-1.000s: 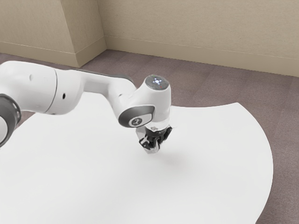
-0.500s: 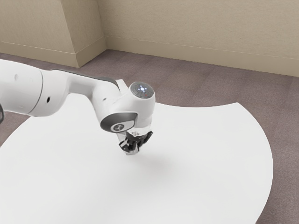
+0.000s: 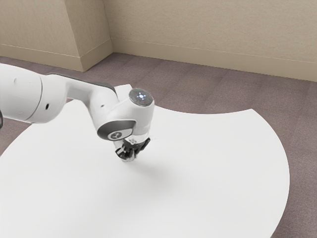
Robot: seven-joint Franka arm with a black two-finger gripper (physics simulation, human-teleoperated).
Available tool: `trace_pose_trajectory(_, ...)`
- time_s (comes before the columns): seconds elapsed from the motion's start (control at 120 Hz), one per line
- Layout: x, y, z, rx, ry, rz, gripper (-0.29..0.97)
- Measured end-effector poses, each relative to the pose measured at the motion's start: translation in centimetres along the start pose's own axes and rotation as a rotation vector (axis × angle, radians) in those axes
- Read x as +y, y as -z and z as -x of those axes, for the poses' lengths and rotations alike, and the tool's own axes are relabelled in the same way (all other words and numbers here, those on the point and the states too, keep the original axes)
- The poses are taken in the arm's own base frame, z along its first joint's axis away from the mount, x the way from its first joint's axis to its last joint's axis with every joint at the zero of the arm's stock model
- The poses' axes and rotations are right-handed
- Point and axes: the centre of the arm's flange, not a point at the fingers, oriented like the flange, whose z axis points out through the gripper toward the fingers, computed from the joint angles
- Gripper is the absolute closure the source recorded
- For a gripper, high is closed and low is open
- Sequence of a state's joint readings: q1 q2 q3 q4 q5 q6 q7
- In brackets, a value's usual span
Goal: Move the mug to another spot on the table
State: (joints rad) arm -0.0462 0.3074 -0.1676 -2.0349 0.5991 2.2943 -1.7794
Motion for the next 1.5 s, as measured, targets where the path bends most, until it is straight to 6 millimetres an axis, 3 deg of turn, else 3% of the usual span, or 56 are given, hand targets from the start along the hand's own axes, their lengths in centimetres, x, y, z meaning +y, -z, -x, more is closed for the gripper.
trace_pose_trajectory(0.442,0.5,-2.3,-2.0,0.030,0.004,-0.014,0.72)
trace_pose_trajectory(1.133,0.3,-4.4,-1.0,0.015,-0.016,-0.037,0.72)
trace_pose_trajectory(1.342,0.4,-4.4,-0.8,0.013,-0.001,-0.032,0.33)
trace_pose_trajectory(1.5,0.3,-4.0,-0.8,-0.001,0.027,-0.035,0.16)
